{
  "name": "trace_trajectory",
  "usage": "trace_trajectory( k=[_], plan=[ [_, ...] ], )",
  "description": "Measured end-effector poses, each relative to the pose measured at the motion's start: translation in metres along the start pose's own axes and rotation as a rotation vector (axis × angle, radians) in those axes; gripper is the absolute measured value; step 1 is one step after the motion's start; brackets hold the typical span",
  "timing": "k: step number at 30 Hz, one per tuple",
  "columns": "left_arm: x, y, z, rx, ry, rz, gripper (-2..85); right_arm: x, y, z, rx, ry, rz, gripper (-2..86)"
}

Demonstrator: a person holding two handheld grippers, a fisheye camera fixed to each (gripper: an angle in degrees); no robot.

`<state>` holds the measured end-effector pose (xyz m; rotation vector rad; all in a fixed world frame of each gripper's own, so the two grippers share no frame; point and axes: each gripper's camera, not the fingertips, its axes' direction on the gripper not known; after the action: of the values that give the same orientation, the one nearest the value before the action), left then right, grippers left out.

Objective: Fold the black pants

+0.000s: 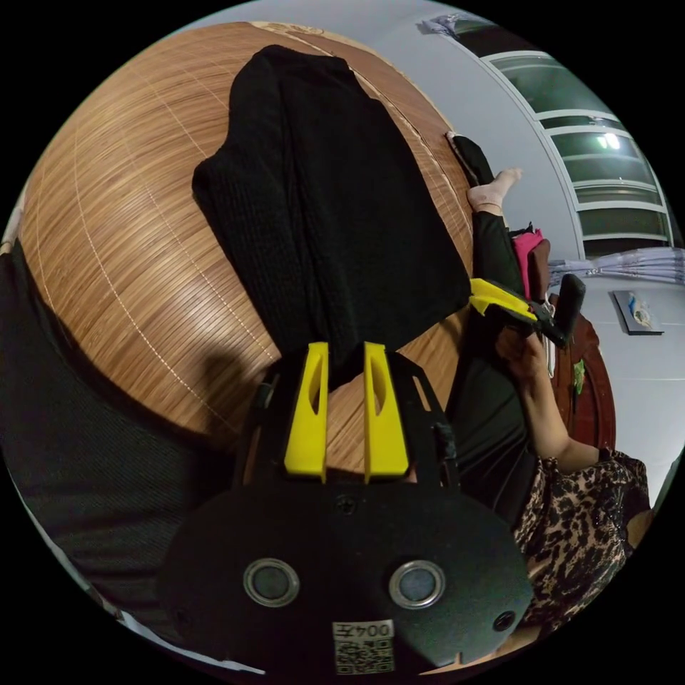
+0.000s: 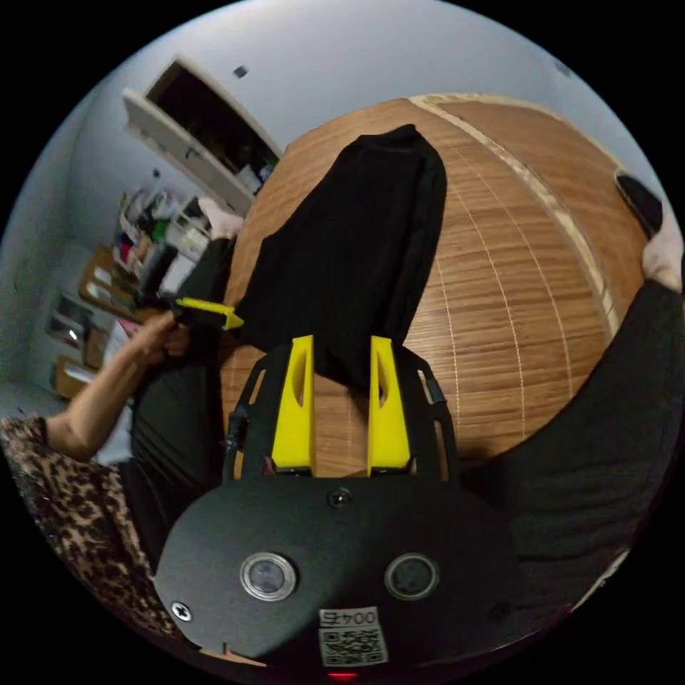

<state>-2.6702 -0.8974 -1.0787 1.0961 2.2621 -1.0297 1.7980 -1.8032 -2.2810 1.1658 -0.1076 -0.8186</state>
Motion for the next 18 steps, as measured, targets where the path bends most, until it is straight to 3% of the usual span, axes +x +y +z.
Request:
trace_trajectory(
  k=[4,6,10,18],
  plan=[
    [-0.009,-0.002,0.000,0.017,0.047,-0.001,7.9,0.077,-0.001,0.004,0.027,-0.423,0.291,10.6],
    [-0.015,-0.003,0.000,0.023,0.083,-0.015,8.0,0.094,-0.001,0.011,0.018,-0.501,0.355,10.4],
    [-0.029,-0.003,0.001,0.045,0.158,-0.045,8.0,0.097,-0.006,0.029,-0.099,-0.515,0.366,9.6],
    [-0.037,-0.005,0.006,0.049,0.207,-0.051,7.8,0.088,-0.007,0.032,-0.141,-0.546,0.330,7.9]
  ],
)
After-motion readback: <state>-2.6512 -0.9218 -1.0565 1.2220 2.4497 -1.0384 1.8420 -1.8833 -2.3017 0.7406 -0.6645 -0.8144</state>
